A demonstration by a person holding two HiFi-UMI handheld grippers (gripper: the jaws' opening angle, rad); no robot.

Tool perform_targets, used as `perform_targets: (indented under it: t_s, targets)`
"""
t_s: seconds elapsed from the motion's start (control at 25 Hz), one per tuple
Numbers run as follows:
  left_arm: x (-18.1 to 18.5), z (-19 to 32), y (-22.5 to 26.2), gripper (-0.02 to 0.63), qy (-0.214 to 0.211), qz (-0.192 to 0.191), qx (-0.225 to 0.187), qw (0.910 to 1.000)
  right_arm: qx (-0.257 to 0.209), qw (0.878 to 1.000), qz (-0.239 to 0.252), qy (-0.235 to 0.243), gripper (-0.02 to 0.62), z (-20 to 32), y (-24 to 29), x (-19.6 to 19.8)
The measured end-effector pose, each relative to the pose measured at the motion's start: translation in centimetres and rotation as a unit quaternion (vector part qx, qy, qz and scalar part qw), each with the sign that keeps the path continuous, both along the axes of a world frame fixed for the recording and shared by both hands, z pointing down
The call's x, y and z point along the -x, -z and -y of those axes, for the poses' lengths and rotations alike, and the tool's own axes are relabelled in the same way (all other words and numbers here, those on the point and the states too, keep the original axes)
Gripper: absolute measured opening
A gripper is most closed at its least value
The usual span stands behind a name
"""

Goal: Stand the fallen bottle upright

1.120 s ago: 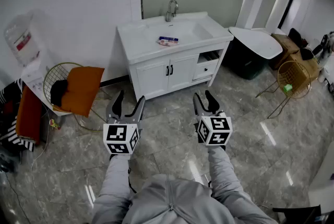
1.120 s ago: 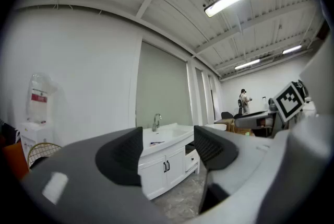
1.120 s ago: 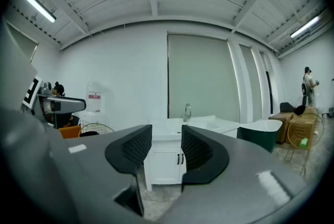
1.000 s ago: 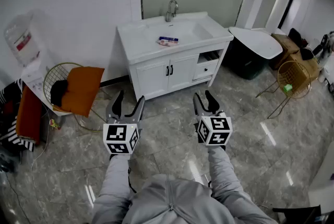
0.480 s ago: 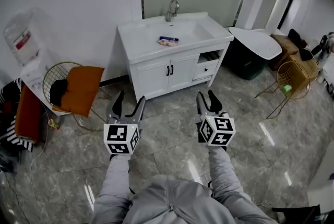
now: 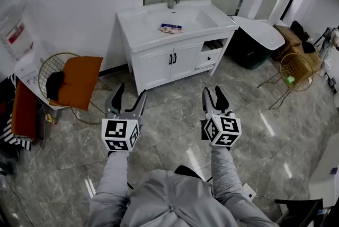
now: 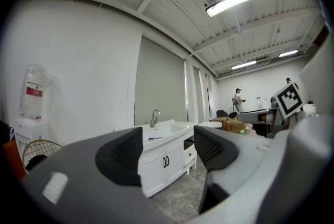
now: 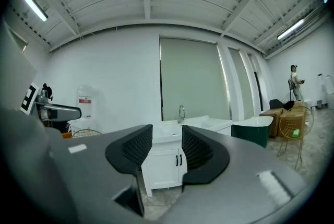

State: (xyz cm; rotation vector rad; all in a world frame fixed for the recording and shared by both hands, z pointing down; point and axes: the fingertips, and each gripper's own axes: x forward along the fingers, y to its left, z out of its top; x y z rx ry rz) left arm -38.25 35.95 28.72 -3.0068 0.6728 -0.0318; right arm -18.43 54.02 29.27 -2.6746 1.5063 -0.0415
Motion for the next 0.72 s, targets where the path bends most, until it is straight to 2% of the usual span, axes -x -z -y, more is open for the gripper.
perform_targets:
  t_s: [0.4, 0.56, 0.72]
  targets:
    - [-2.8, 2.7, -0.9, 0.337, -0.013, 0.004, 0.006, 0.9999, 0.006, 1.000, -0.001, -0.014, 0.172, 1.3, -0.2, -2.4]
    - [-5.6, 4.3, -1.7, 0.337, -0.011, 0.007, 0.008, 0.9999, 0.008, 1.000, 0.006, -0.008, 0.172, 3.1, -1.2, -5.3]
    - [-9.8, 6.6, -1.7, 0.337, -0.002, 0.009, 0.007, 0.9999, 0.003, 1.000, 0.005, 0.003, 0.172, 5.9, -1.0, -10.0]
